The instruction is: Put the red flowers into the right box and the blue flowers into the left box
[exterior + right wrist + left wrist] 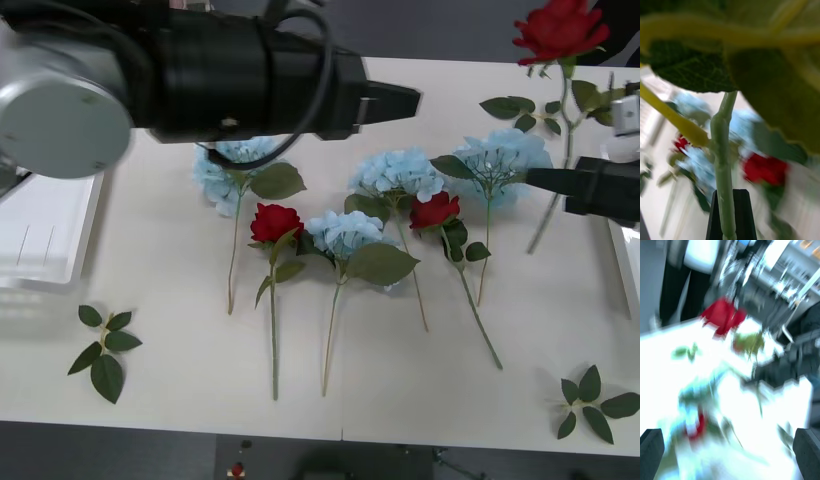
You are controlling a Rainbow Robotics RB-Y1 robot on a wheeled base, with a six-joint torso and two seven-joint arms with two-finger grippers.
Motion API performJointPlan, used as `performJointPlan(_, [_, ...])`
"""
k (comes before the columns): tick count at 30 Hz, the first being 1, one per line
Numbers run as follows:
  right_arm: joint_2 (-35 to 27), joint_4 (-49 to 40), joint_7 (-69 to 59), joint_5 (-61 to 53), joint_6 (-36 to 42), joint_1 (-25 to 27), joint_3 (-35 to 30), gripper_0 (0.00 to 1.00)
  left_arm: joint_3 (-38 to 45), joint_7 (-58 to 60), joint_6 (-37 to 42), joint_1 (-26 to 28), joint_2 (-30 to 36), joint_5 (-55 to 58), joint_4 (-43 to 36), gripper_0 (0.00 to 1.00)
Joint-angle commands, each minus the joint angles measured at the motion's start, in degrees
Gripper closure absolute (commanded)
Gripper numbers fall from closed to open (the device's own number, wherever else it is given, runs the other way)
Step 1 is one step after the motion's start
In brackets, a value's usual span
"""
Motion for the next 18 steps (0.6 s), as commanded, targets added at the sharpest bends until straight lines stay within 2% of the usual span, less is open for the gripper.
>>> performJointPlan(1, [-11.1, 8.1, -6.2, -0.7, 3.6, 2.1, -0.4, 1.00, 8.2, 0.8, 13.1, 6.1, 9.7, 6.9, -1.4, 0.00])
performJointPlan(4, [-16.6, 15.6, -8.6, 2.7, 5.5, 2.2, -0.4, 1.00, 9.8, 0.8, 17.1, 11.8, 11.8, 9.4, 4.4, 0.00])
performJointPlan(7, [-19.5, 20.5, -11.3, 7.4, 4.6, 2.2, -0.1, 1.00, 9.1, 0.3, 17.5, 13.9, 11.0, 9.1, 10.2, 0.00])
performJointPlan(11, [-20.1, 24.8, -13.1, 12.8, 1.5, 2.1, 0.2, 1.00, 5.5, 0.2, 17.5, 11.9, 6.9, 4.4, 18.9, 0.00])
performJointPlan(18, [-16.0, 25.7, -20.5, 20.4, -7.8, 0.9, 2.1, 1.00, -1.1, -0.4, 17.3, 5.3, -1.1, -4.3, 33.1, 0.00])
